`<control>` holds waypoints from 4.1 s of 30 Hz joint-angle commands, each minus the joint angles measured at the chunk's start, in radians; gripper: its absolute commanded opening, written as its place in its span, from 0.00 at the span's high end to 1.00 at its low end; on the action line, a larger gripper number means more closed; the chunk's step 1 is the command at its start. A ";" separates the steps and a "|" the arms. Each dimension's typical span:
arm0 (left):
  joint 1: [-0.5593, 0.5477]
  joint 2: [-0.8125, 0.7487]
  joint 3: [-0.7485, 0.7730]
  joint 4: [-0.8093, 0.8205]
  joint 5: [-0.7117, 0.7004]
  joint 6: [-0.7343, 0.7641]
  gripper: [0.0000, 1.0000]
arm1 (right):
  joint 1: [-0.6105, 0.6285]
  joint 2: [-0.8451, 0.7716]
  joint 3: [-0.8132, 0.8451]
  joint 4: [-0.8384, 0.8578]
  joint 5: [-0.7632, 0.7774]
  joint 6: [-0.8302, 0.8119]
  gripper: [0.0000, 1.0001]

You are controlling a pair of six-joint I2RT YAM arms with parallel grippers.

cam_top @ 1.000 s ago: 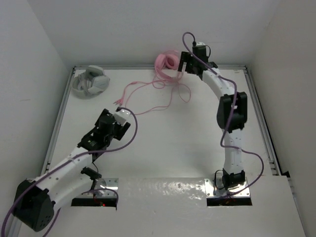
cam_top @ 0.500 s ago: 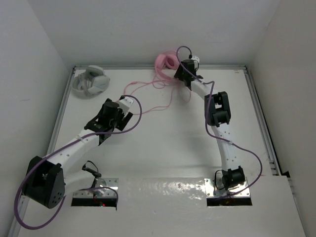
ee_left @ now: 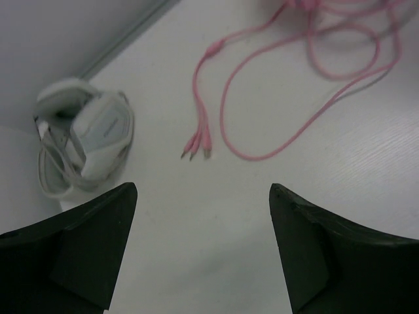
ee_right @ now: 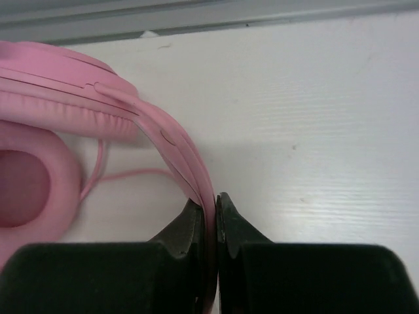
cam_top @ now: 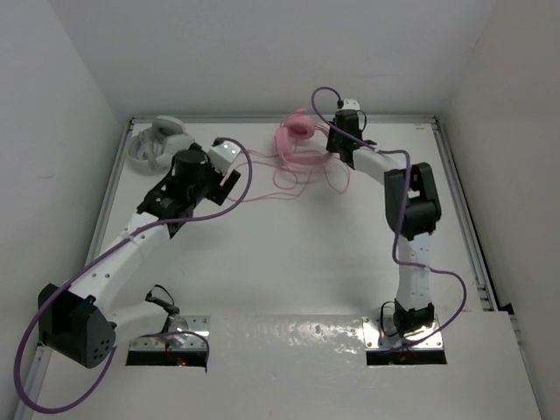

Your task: Wrap the headphones

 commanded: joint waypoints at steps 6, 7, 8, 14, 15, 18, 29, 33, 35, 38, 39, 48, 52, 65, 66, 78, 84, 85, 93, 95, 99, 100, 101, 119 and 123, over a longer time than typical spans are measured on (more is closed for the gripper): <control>-0.043 0.010 0.348 -0.220 0.439 0.114 0.20 | 0.011 -0.639 -0.296 -0.090 -0.354 -0.444 1.00; -0.094 0.019 0.377 -0.240 0.399 0.140 0.19 | 0.017 -0.720 -0.345 -0.126 -0.394 -0.473 1.00; -0.113 0.025 0.437 -0.267 0.385 0.147 0.17 | 0.041 -0.762 -0.379 -0.149 -0.406 -0.511 1.00; -0.229 0.114 0.728 -0.403 0.509 0.176 0.13 | 0.211 -1.012 -0.559 -0.177 -0.273 -0.538 1.00; -0.254 0.127 0.747 -0.433 0.518 0.176 0.13 | 0.219 -1.023 -0.551 -0.203 -0.239 -0.512 1.00; -0.338 0.153 0.727 -0.528 0.474 0.193 0.13 | 0.271 -1.066 -0.546 -0.238 -0.160 -0.482 1.00; -0.415 0.147 0.580 -0.426 0.264 0.035 0.17 | 0.434 -1.155 -0.573 -0.249 -0.072 -0.465 1.00; -0.415 0.157 0.585 -0.347 0.241 0.016 0.17 | 0.476 -1.157 -0.577 -0.232 -0.077 -0.459 1.00; -0.415 0.168 0.574 -0.372 0.239 0.016 0.19 | 0.482 -1.160 -0.576 -0.224 -0.070 -0.450 1.00; -0.415 0.161 0.525 -0.425 0.207 0.041 0.27 | 0.482 -1.184 -0.591 -0.177 -0.035 -0.442 1.00; -0.413 0.151 0.514 -0.433 0.192 0.042 0.27 | 0.482 -1.190 -0.602 -0.159 -0.023 -0.442 1.00; -0.413 0.114 0.454 -0.363 0.103 0.030 0.24 | 0.482 -1.197 -0.585 -0.071 -0.104 -0.511 1.00; -0.413 0.124 0.463 -0.346 0.095 0.019 0.50 | 0.482 -1.229 -0.632 -0.014 -0.142 -0.499 1.00; -0.403 0.145 0.549 -0.277 -0.109 0.033 1.00 | 0.470 -1.198 -0.499 -0.078 -0.070 -0.522 0.04; -0.398 0.150 0.563 -0.268 -0.132 0.038 1.00 | 0.463 -1.200 -0.443 -0.088 -0.069 -0.527 0.01; -0.337 0.116 0.669 -0.211 -0.115 0.041 1.00 | 0.457 -1.445 -0.466 -0.235 0.087 -0.571 0.65; -0.337 0.052 0.709 -0.231 0.099 0.092 1.00 | 0.413 -1.416 -0.658 -0.254 0.048 -0.558 0.26; -0.337 0.042 0.709 -0.243 0.121 0.092 1.00 | 0.349 -1.405 -0.674 -0.248 0.008 -0.527 0.22; -0.340 0.027 0.781 -0.206 0.062 0.001 1.00 | 0.058 -1.251 -1.012 0.287 -0.700 -0.364 0.17; -0.341 0.047 0.821 -0.185 -0.003 0.016 1.00 | 0.125 -1.171 -1.068 0.510 -0.739 -0.311 0.17; -0.340 0.108 0.929 -0.183 -0.058 0.055 1.00 | 0.374 -1.024 -1.110 0.743 -0.575 -0.479 0.08; -0.340 0.117 0.945 -0.191 -0.058 0.064 1.00 | 0.418 -0.934 -1.102 0.803 -0.533 -0.456 0.04; -0.340 0.125 0.960 -0.194 -0.058 0.067 1.00 | 0.429 -0.883 -1.091 0.945 -0.453 -0.446 0.03; -0.341 0.199 1.118 -0.208 -0.175 0.056 1.00 | 0.445 -0.125 -0.437 1.079 -0.199 -0.214 0.89; -0.338 0.217 1.106 -0.211 -0.277 0.101 1.00 | 0.445 -0.222 -0.630 1.205 -0.210 -0.171 1.00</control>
